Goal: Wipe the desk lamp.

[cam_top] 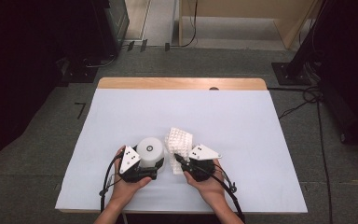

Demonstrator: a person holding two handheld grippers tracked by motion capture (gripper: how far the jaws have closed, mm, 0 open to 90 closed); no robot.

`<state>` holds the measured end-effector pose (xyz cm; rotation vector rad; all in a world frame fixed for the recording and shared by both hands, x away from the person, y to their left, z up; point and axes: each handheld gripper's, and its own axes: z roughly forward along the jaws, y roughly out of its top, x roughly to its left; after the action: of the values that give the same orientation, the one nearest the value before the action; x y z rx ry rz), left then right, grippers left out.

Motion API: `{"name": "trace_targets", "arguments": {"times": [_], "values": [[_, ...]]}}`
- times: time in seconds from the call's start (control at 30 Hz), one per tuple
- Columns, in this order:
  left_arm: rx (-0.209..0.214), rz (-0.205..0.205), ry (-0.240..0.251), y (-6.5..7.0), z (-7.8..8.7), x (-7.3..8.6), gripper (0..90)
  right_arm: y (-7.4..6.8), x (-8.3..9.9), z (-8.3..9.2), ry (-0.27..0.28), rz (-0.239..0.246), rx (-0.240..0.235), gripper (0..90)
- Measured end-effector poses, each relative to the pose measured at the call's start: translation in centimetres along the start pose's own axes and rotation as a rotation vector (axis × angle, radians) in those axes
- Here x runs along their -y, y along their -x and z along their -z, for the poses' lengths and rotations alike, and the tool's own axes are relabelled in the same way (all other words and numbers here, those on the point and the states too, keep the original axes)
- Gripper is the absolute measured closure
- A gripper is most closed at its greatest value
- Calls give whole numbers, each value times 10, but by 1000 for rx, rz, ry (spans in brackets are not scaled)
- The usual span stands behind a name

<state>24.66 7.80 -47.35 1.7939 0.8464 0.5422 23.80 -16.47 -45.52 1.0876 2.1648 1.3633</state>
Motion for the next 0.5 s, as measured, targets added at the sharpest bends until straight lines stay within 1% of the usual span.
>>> {"name": "trace_targets", "arguments": {"times": [0.03, 0.1, 0.23, 0.3, 0.33, 0.4, 0.43, 0.47, 0.5], "values": [[2, 18, 7, 1, 1, -1, 68, 0, 0, 0, 0, 0, 2, 747], [-8, 28, 2, 2, 0, -2, 65, 1, 0, 1, 4, 0, 8, 739], [-48, 46, -8, 7, -1, -2, 65, 1, 1, -1, 0, -11, 18, 730], [-90, 38, -6, 11, -1, -2, 66, 1, 3, -2, -6, -9, 16, 728], [-106, 41, -10, 13, -2, -2, 66, 1, 3, -3, -11, -11, 15, 727], [-131, 46, -33, 16, -5, -1, 70, 0, 5, -5, -18, -7, 14, 723], [-140, 46, -37, 17, -5, -1, 72, 0, 5, -6, -21, -6, 15, 723], [-140, 45, -35, 17, -5, -1, 76, -1, 6, -6, -28, -13, 15, 722], [-137, 43, -36, 16, -4, -2, 81, -1, 7, -7, -30, -7, 16, 722]]}}
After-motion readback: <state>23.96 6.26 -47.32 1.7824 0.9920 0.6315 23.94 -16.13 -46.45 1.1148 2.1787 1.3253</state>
